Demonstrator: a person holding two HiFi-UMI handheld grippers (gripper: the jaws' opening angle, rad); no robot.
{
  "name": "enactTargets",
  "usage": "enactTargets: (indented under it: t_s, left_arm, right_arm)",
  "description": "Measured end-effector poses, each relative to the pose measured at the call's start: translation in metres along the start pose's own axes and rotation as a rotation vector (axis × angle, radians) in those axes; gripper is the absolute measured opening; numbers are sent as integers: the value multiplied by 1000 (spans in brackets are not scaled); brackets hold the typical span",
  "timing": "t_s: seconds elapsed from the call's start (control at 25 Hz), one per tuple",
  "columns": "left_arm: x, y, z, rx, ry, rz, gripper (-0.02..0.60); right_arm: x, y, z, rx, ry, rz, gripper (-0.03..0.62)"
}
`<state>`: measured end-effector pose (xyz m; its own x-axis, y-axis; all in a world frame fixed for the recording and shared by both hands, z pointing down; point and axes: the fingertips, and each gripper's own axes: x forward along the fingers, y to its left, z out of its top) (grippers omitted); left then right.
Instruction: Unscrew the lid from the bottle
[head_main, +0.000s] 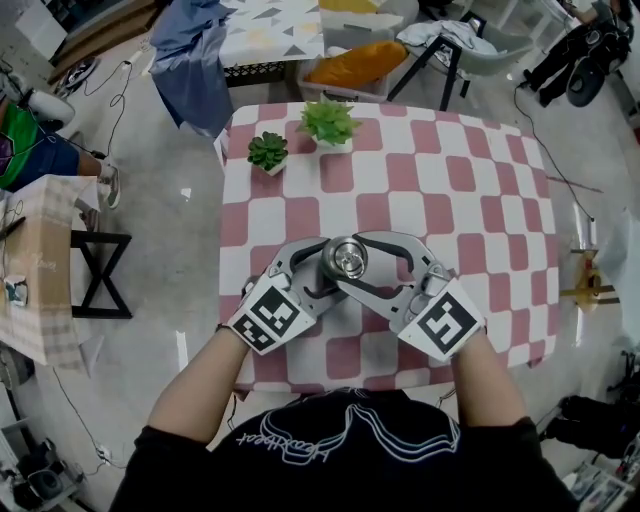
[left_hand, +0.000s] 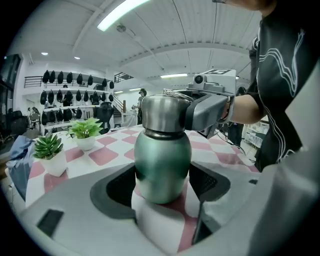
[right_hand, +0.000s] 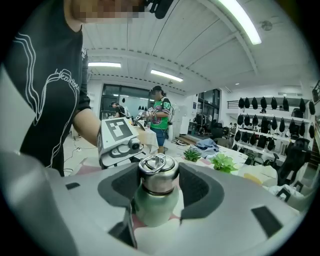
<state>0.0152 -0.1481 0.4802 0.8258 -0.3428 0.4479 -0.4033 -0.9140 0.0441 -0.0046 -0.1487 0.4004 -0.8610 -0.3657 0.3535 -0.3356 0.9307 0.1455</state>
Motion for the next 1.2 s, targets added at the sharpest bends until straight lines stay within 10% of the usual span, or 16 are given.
enactTargets:
  t_s: [0.68, 1.2]
  left_arm:
    - [2, 2, 2, 148, 20, -295, 339]
    - [1, 2, 1, 98, -1, -225, 339]
  right_arm:
    - [3, -2, -2, -89, 25, 220, 247]
    - [3, 1, -3, -72, 36, 206, 251]
